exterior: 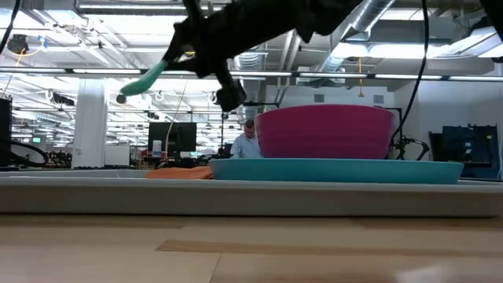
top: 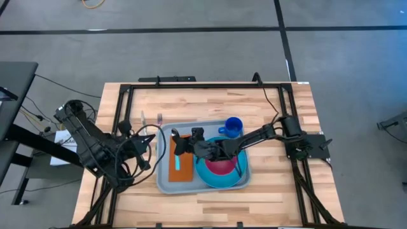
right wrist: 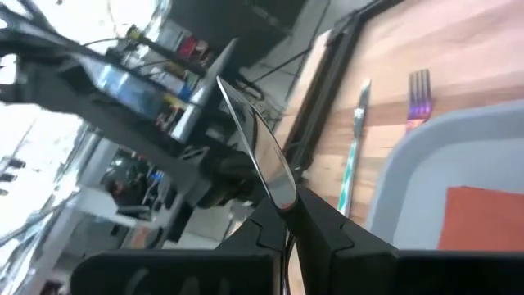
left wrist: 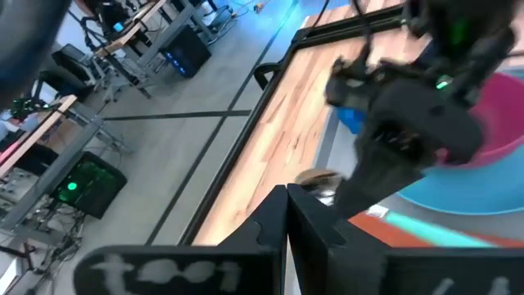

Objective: Set up tray
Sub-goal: Put the green spoon on top of the orange table napkin

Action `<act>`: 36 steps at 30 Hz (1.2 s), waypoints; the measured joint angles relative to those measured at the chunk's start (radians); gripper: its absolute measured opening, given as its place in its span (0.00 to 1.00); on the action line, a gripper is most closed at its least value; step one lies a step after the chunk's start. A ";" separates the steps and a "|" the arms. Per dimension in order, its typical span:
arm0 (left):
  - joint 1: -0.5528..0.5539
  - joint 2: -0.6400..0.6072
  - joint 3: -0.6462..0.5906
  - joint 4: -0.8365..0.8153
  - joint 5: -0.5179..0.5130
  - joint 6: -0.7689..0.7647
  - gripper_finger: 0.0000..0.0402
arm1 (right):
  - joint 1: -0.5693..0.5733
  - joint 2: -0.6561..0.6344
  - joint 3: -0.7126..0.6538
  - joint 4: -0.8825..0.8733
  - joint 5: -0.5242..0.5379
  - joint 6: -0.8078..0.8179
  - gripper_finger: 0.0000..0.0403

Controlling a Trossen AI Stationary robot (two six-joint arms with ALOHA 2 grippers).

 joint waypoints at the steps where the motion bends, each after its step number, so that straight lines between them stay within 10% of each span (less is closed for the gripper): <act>1: -0.005 0.000 0.000 0.000 -0.004 -0.008 0.00 | -0.004 0.011 0.009 -0.006 0.006 0.014 0.01; 29: -0.014 0.000 -0.001 0.000 -0.010 -0.030 0.00 | -0.091 0.066 0.048 -0.260 -0.298 0.236 0.03; 36: -0.014 0.000 -0.001 0.002 -0.010 -0.031 0.00 | -0.077 0.066 0.047 -0.366 -0.087 0.211 0.02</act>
